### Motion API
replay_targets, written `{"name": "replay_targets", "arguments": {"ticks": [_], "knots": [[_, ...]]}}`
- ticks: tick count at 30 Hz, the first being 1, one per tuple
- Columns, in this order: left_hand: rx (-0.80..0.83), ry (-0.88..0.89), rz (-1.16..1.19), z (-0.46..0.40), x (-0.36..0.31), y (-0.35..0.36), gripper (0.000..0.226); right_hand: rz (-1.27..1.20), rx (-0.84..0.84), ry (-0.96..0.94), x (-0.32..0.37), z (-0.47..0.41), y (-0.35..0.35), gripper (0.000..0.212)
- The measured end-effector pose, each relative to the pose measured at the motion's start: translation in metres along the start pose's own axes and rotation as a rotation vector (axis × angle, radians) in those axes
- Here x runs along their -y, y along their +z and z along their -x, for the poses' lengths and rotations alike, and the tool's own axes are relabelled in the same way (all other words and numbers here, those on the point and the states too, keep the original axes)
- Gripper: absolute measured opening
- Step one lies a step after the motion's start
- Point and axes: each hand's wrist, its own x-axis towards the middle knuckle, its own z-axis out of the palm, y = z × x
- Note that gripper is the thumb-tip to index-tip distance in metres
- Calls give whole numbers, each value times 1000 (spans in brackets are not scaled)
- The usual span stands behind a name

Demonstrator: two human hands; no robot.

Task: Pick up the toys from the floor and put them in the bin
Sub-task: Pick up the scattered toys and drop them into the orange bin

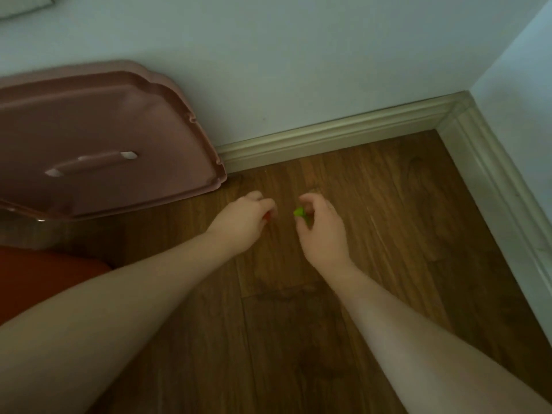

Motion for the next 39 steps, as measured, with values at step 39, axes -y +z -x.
{"name": "replay_targets", "arguments": {"ticks": [39], "knots": [[-484,-277,69,431,237,-45,32,115,448,-508,304,234,181,12]]}}
